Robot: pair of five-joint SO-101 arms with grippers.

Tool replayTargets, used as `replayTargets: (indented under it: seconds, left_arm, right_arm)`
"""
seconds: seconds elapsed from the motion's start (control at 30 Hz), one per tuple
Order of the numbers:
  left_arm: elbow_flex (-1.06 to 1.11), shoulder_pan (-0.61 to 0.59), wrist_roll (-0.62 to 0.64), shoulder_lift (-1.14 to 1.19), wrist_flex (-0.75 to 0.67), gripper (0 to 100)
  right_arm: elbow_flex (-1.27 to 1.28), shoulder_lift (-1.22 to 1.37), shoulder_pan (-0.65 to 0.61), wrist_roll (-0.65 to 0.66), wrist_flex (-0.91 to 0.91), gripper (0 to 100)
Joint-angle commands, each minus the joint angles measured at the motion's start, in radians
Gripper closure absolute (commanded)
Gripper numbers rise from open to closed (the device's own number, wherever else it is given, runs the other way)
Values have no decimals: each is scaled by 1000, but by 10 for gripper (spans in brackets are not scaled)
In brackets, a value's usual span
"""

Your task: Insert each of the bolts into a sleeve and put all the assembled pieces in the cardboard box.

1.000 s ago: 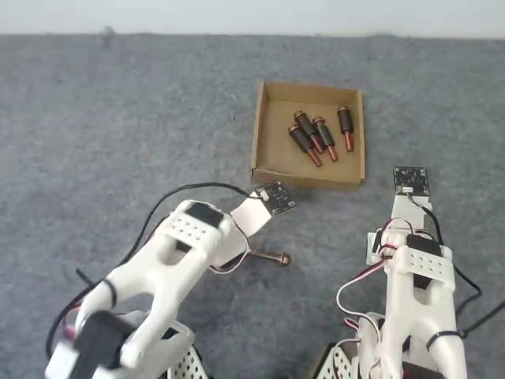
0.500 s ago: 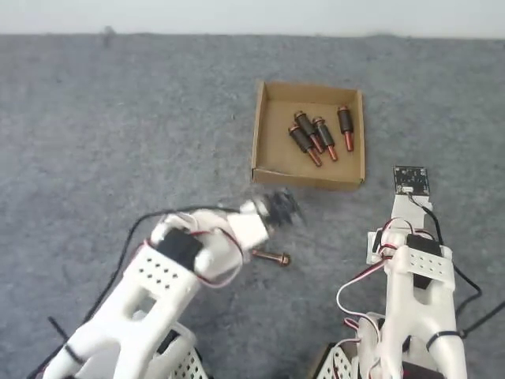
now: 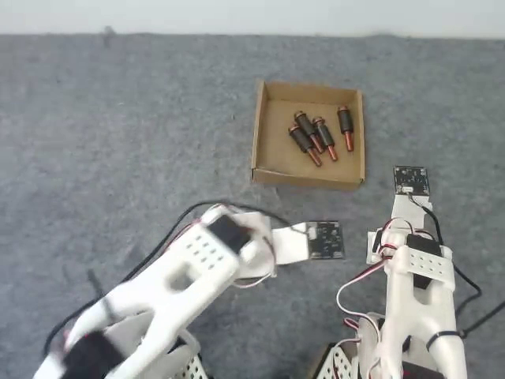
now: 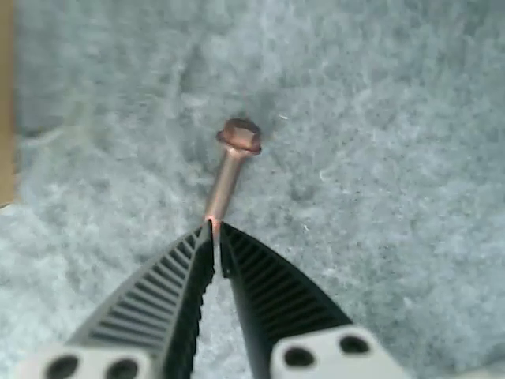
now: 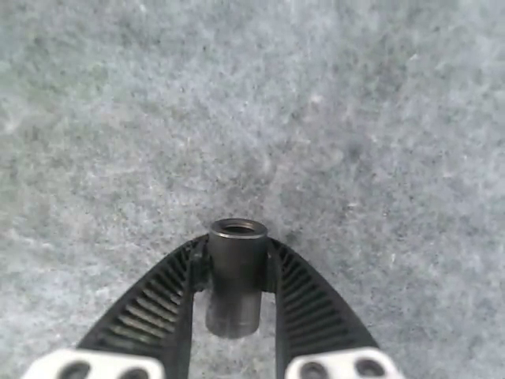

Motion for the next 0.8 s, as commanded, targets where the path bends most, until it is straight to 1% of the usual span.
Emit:
replayTargets:
  seconds: [0.0,0.07,0.13,0.27,0.37,0.5,0.67,0.77]
  left_arm:
    - [-139,18,-26,166,5,987]
    - [-176,31,-26,249,5,982]
    - [-200,46,-25,316,5,955]
    - [-216,75,-25,400,0,930]
    - [-216,78,-26,411,-5,930]
    - [-214,75,-26,420,-57,930]
    - [-216,74,-25,417,-84,929]
    - [-219,74,-21,410,-74,930]
  right_arm:
    - [-8,-45,-13,17,-16,992]
    - [-8,-45,-13,17,-16,992]
    - [-9,-45,-13,17,-16,992]
    - [-9,-45,-13,17,-28,992]
    - [-9,-45,-13,21,-28,992]
    - [-9,-45,-13,40,-24,992]
    - [-9,-45,-13,43,-24,992]
    - [-9,-45,-13,43,-24,992]
